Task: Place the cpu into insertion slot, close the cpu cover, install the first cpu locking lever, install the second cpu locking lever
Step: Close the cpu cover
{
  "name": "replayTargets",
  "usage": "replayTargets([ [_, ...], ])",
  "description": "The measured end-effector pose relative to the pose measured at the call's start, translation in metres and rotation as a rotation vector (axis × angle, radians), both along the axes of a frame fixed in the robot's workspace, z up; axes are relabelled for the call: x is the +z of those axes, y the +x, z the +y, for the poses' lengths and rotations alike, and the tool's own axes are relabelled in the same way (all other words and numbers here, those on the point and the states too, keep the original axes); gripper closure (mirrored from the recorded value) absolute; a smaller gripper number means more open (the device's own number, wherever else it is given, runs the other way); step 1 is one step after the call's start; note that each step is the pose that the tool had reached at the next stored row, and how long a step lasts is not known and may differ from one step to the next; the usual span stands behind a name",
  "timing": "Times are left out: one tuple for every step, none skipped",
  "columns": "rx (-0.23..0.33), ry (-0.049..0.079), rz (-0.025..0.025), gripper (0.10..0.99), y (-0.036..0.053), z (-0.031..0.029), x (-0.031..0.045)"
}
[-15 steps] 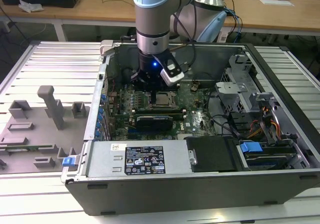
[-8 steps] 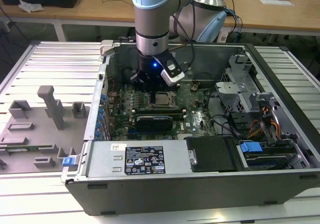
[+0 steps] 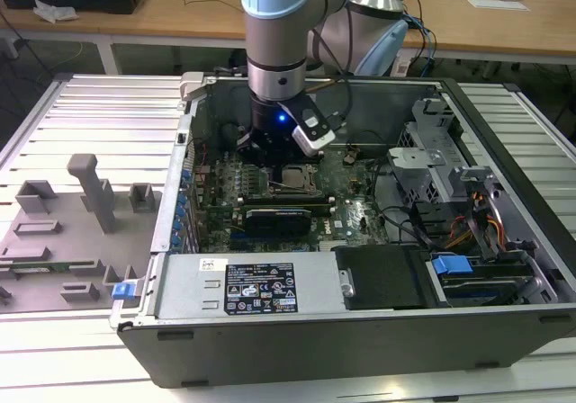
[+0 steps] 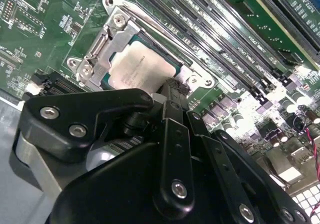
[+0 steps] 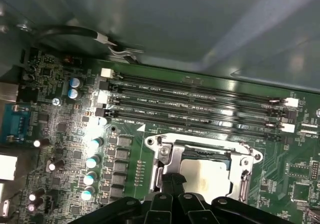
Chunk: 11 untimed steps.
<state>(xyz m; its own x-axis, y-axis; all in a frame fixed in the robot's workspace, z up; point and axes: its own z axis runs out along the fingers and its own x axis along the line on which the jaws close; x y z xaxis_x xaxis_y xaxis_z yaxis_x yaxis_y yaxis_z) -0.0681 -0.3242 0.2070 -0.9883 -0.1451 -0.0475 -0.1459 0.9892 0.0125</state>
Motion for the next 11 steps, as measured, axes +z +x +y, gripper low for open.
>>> replayTargets([
  [0.0,0.0,0.0,0.98,0.0,0.0,0.0],
  [0.0,0.0,0.0,0.98,0.0002,0.0001,0.0002],
  [0.001,0.0,0.0,0.98,0.0002,0.0001,0.0005],
  [0.002,0.0,0.0,0.98,0.0002,0.0001,0.001],
  [0.004,0.001,0.0,0.98,0.0002,0.0001,0.0015],
  [0.007,0.002,0.0,0.98,0.0002,0.0001,0.002],
  [0.013,0.012,-0.0001,0.98,0.0001,0.0,0.002],
  [0.015,0.015,-0.0001,0.98,-0.0001,0.0,0.002],
  [0.017,0.026,-0.0001,0.98,-0.0006,0.0001,0.0019],
  [0.019,0.039,-0.0001,0.98,-0.0009,0.0,0.0019],
  [0.021,0.049,-0.0003,0.98,-0.0012,0.0001,0.0018],
])
